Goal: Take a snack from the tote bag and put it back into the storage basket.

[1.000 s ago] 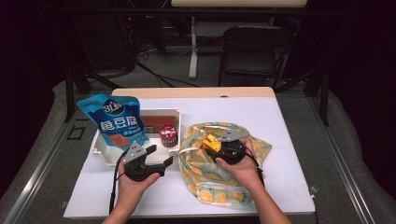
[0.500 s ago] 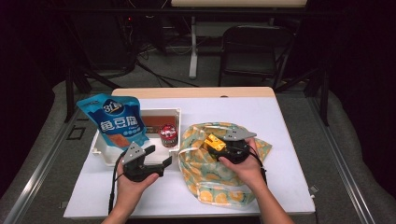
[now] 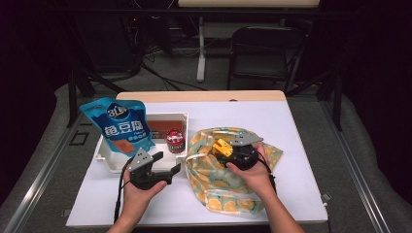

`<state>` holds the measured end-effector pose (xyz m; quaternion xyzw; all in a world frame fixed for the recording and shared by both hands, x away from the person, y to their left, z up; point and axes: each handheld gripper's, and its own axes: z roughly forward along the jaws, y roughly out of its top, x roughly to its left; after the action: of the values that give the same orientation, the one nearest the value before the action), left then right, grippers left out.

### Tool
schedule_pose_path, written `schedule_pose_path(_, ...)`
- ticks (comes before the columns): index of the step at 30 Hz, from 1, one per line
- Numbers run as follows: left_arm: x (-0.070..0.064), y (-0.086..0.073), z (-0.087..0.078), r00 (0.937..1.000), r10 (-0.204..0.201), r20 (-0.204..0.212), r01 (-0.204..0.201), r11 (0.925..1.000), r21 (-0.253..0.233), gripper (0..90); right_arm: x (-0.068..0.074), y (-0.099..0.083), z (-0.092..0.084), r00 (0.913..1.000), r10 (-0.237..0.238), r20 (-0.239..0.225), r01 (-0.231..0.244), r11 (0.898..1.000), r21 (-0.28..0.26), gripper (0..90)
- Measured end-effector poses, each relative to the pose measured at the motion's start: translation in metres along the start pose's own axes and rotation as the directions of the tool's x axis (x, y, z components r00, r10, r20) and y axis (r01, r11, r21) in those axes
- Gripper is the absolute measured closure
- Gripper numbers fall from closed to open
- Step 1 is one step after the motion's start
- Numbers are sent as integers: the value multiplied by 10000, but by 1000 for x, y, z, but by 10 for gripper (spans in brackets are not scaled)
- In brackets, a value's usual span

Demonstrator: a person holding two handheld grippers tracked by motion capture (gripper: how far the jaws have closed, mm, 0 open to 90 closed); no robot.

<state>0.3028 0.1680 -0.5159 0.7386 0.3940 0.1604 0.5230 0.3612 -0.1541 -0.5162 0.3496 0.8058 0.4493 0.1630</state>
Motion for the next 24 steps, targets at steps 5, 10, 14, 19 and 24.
schedule_pose_path(5, -4, 3, 3, 9999, 98, 67, -98, 10000, 14, 176, -2, 12, -11, 9999, 14, 108, -11, 9997, -242, 511)
schedule_pose_path(10, -8, 5, 4, 9998, 141, 102, -141, 9999, -34, 176, -1, 27, -24, 9998, 41, 180, -31, 9986, -532, 512)
schedule_pose_path(14, -10, 8, 4, 9997, 192, 153, -190, 9997, -123, 176, 3, 38, -31, 9999, 45, 130, -35, 9975, -711, 513)
schedule_pose_path(19, -17, 11, 8, 9991, 355, 246, -352, 9993, -118, 173, 10, 49, -36, 9999, -10, 120, 20, 9968, -800, 513)
schedule_pose_path(24, -24, 18, 11, 9981, 539, 302, -531, 9982, -265, 163, 16, 58, -40, 9999, -31, 152, 45, 9958, -917, 513)
